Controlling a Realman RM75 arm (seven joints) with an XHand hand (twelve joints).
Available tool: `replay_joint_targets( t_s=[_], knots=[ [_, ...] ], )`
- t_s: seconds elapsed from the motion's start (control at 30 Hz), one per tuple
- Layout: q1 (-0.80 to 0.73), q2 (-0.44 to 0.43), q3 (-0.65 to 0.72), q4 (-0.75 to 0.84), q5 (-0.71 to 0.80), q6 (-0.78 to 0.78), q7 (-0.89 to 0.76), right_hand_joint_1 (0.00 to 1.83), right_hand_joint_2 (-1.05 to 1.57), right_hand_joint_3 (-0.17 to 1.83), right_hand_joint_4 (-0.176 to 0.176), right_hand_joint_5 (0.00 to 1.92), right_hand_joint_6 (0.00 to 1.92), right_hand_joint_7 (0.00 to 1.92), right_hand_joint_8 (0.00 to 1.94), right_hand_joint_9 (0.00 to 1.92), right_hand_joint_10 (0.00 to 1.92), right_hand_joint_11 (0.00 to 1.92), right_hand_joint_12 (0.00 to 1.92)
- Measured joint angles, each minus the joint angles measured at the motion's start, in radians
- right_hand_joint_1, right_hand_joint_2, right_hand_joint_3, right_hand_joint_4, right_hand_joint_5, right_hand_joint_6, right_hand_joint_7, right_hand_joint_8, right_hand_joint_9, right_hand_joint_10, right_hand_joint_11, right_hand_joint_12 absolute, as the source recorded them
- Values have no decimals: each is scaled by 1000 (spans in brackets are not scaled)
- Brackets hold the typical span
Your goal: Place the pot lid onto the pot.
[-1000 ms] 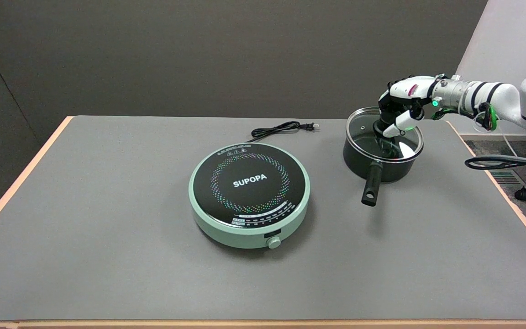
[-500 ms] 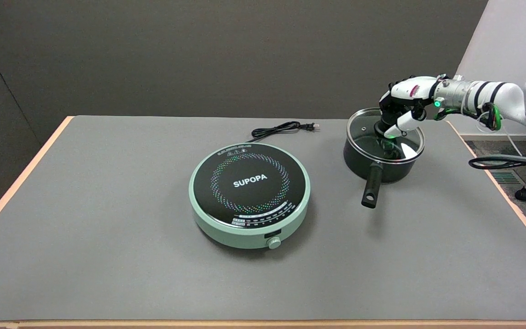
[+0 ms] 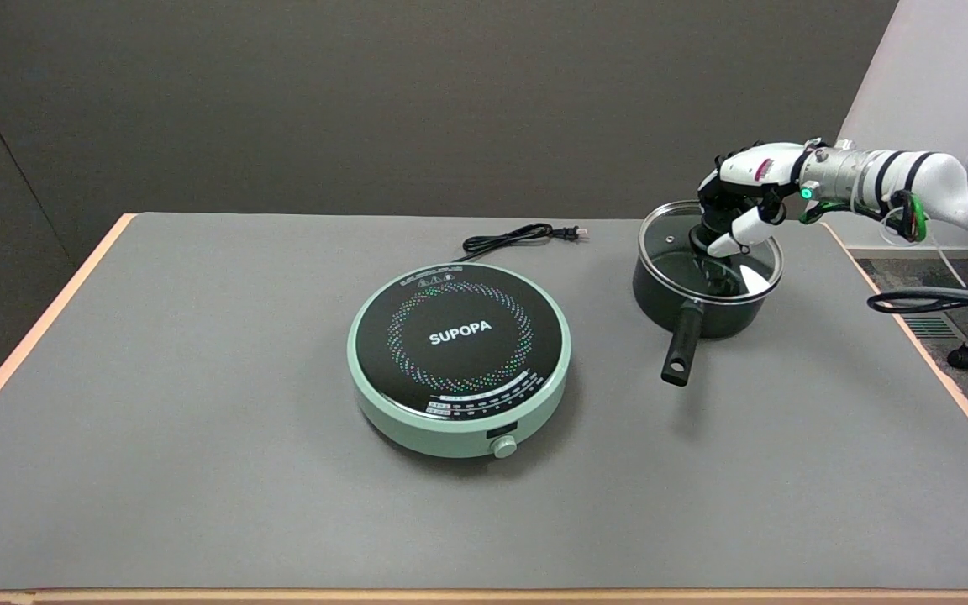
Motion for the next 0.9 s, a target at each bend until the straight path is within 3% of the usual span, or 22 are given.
replay_joint_targets(
  t_s=[0.03,0.07,0.1,0.2,0.4,0.6,0.7,0.77,0.9],
  knots=[
    [0,1,-1,-1,0,0,0,1276,1013,280,43,726,1129,982,1087,872,1389,567,1553],
    [0,1,-1,-2,0,0,1,1177,815,593,176,715,845,935,941,854,1346,505,1578],
    [0,1,-2,-3,0,0,1,960,660,863,176,712,781,911,704,845,1306,473,1561],
    [0,3,-3,-5,-3,0,2,924,618,896,176,697,663,876,602,836,1201,480,1450],
    [1,4,-8,-11,-17,-7,2,843,602,876,176,656,439,840,416,804,1009,550,1046],
    [3,5,-8,-16,-30,-7,3,646,498,933,176,496,220,633,202,652,428,351,596],
    [3,4,-9,-18,-35,-8,4,561,460,903,170,429,192,529,184,567,321,290,496],
    [4,5,-10,-19,-40,-8,4,485,390,894,143,328,149,390,152,416,253,221,516],
    [7,4,-5,-21,-45,-4,3,418,340,815,132,204,149,208,154,218,174,194,495]
  ],
)
